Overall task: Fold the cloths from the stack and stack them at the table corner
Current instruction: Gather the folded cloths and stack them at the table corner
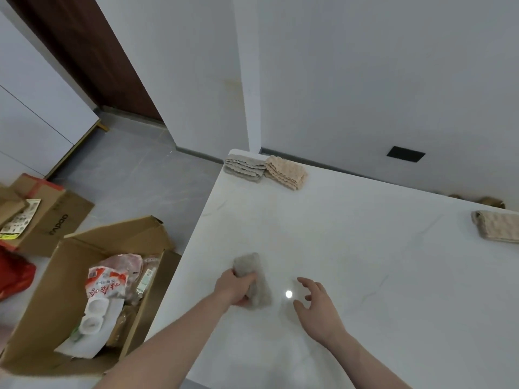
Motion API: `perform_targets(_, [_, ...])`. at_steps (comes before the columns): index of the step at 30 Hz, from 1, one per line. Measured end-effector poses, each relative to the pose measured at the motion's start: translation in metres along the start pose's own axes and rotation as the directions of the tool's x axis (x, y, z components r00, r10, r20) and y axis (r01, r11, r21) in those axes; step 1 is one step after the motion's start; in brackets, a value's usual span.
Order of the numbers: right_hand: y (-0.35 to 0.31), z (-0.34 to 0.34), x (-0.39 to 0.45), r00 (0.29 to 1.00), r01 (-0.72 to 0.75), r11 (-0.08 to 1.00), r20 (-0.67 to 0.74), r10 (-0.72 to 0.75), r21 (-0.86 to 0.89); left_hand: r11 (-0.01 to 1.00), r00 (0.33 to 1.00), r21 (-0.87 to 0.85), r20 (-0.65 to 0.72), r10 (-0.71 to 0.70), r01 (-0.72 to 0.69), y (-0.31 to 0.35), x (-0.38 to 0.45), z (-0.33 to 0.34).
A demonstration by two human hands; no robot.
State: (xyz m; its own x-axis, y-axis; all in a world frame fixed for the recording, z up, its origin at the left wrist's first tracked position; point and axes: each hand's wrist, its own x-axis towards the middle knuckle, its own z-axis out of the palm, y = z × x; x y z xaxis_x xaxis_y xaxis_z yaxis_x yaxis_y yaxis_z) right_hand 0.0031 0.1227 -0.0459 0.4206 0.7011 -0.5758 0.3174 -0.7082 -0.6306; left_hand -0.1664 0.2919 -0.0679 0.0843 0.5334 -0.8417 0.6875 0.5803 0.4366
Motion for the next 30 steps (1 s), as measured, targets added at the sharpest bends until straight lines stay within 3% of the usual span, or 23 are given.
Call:
perform_targets(5, [0.014,-0.03,0.02,0.989,0.071,0.992,-0.119,-0.083,-0.102,0.932,0.996,-0.356,0.068,-0.052,0.073,0.046,-0.003,0.058])
perform_targets(7, [0.015,-0.037,0.028,0.982,0.107,0.977,-0.135,-0.133,-0.185,0.9,0.991,-0.422,0.119,-0.064,0.109,0.063,-0.004,0.073])
perform_targets(11, [0.016,-0.031,0.036,0.973,0.161,0.93,-0.106,-0.206,-0.33,0.955,0.985,-0.285,0.166,-0.04,0.087,0.079,-0.007,0.072])
perform_targets(14, [0.014,-0.012,0.034,0.978,0.17,0.896,-0.044,-0.206,-0.411,0.983,0.992,0.13,0.004,0.128,-0.128,0.069,0.0,0.052])
perform_targets(16, [0.005,0.001,0.029,0.982,0.165,0.89,-0.018,-0.191,-0.425,0.819,0.898,0.469,-0.112,0.425,-0.329,0.053,0.002,0.033])
perform_targets(17, [0.0,0.007,0.026,0.983,0.161,0.892,-0.011,-0.183,-0.423,0.672,0.792,0.59,-0.087,0.604,-0.447,0.046,0.001,0.024])
perform_targets(18, [-0.004,0.013,0.024,0.985,0.153,0.896,-0.008,-0.172,-0.416,0.475,0.672,0.678,0.038,0.739,-0.561,0.041,0.002,0.015])
perform_targets(19, [-0.007,0.019,0.024,0.988,0.14,0.902,-0.007,-0.156,-0.408,0.262,0.58,0.723,0.229,0.782,-0.639,0.039,0.003,0.008])
perform_targets(20, [-0.008,0.023,0.025,0.991,0.119,0.91,-0.01,-0.134,-0.398,0.093,0.533,0.721,0.413,0.738,-0.687,0.039,0.004,0.003])
perform_targets(21, [-0.008,0.027,0.026,0.994,0.097,0.918,-0.015,-0.111,-0.386,-0.013,0.536,0.706,0.549,0.642,-0.708,0.039,0.009,0.0])
perform_targets(23, [-0.006,0.034,0.029,0.997,0.072,0.932,-0.014,-0.082,-0.356,-0.091,0.606,0.705,0.661,0.442,-0.703,0.039,0.019,-0.004])
perform_targets(25, [-0.005,0.037,0.031,0.996,0.083,0.944,0.003,-0.087,-0.318,-0.117,0.654,0.72,0.676,0.338,-0.684,0.039,0.026,-0.003])
perform_targets(30, [0.0,0.028,0.045,0.993,0.109,0.94,0.004,-0.114,-0.324,-0.136,0.645,0.719,0.679,0.352,-0.682,0.056,0.031,0.023])
